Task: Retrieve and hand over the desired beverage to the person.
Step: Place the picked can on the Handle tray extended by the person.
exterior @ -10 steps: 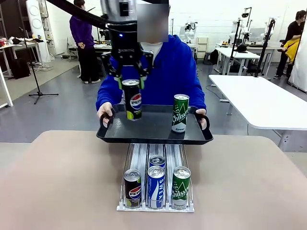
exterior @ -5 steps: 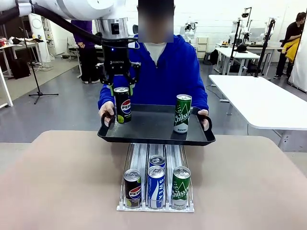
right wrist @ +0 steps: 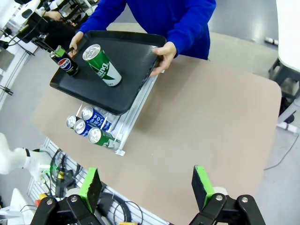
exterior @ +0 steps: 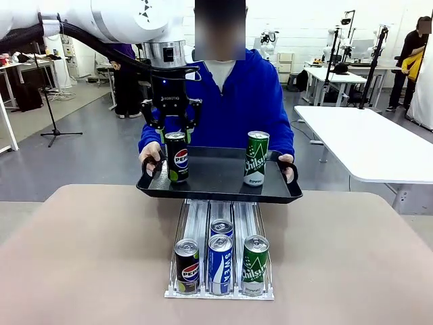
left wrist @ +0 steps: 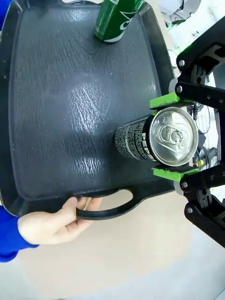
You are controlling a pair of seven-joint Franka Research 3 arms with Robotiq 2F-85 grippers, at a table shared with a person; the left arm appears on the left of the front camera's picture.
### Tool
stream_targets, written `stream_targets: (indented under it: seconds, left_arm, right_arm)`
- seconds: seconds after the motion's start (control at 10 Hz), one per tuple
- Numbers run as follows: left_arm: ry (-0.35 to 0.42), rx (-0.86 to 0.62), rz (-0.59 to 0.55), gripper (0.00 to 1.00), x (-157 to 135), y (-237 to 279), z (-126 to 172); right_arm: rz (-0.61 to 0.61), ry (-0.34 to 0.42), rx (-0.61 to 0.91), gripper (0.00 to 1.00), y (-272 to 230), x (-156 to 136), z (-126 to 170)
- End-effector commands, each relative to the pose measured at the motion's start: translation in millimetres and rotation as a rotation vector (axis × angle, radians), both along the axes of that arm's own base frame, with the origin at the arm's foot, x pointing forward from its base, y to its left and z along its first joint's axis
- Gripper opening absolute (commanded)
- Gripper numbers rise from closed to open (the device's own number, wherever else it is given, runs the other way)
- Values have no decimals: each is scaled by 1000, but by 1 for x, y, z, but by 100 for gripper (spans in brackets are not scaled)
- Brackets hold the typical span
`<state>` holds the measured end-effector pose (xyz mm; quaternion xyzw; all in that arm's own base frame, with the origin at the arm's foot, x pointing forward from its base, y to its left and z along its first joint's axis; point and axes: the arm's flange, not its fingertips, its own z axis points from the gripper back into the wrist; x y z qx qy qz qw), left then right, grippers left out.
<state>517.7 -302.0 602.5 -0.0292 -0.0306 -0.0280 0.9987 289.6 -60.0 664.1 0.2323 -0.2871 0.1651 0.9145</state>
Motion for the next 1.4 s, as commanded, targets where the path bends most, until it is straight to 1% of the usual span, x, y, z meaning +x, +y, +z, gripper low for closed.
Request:
stream_targets:
  seconds: [0.0, 0.5, 0.6, 0.7, 1.2, 1.3]
  left_arm:
    - [-7, 17, -22, 58, 5, 0, 8]
    - [23, 35, -65, 58, 5, -8, -2]
    - [25, 33, -70, 68, 4, -8, -3]
    - [25, 34, -75, 100, 3, -7, -3]
    - [27, 32, -92, 100, 1, -6, 0]
    - [22, 29, -106, 100, -6, -8, 3]
  right_arm:
    - [2, 2, 1, 100, 0, 0, -1]
    - [2, 2, 1, 100, 0, 0, -1]
    - [2, 2, 1, 100, 0, 0, -1]
    - [2, 2, 1, 100, 0, 0, -1]
    - [2, 2, 1, 100, 0, 0, -1]
    - [2, 2, 1, 100, 0, 0, -1]
